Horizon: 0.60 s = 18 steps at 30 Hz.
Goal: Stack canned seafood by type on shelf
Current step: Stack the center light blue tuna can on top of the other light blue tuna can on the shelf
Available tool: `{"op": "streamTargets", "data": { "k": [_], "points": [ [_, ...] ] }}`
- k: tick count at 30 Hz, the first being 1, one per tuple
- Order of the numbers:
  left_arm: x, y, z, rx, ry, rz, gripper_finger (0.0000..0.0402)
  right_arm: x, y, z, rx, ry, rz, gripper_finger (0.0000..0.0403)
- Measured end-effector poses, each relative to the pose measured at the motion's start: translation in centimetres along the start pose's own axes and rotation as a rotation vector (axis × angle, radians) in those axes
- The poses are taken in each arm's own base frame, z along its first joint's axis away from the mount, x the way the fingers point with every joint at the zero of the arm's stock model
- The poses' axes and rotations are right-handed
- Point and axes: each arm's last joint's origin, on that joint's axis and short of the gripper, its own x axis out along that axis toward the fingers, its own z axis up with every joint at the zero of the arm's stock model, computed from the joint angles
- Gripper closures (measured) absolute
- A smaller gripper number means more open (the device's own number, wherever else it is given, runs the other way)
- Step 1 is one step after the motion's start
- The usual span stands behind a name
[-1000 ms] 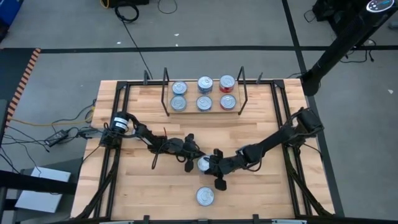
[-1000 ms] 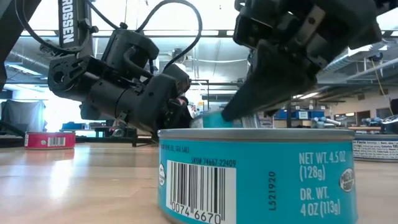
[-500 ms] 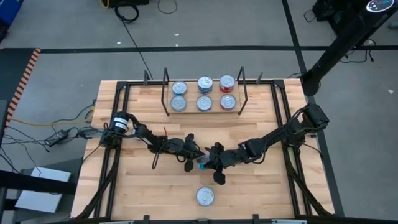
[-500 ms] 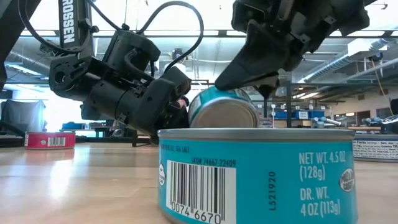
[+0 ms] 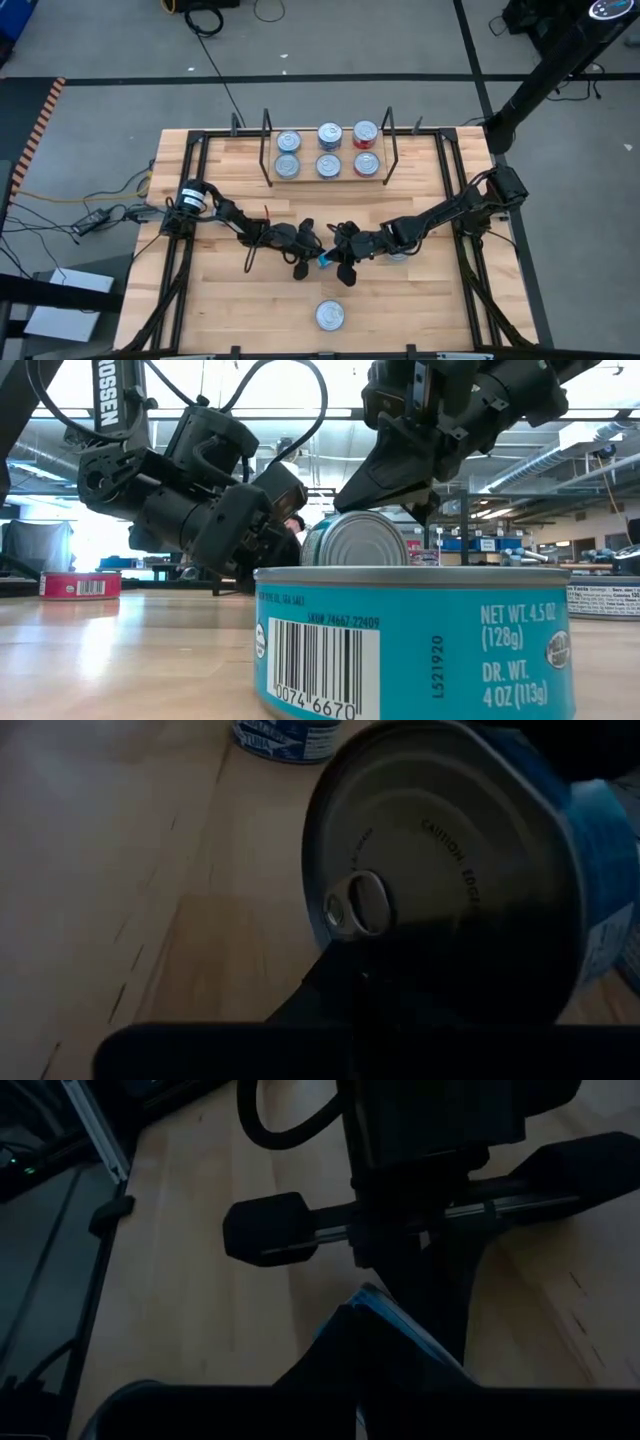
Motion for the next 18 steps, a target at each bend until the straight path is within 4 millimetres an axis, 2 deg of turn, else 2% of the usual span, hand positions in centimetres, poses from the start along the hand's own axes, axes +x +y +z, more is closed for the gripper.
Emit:
{"op": "streamTargets", "data": {
  "k": [11,18],
  "points": [
    [-0.3,0.2,0.5,-0.004,0.015,0.022,0.0401,0.0,0.1,-0.1,-0.002,0.018,0.024,0.0394],
    [-1.9,0.4,2.7,0.005,0.088,0.059,0.0401,0.0,0.1,-0.1,-0.002,0.021,0.027,0.0393]
  ]
}}
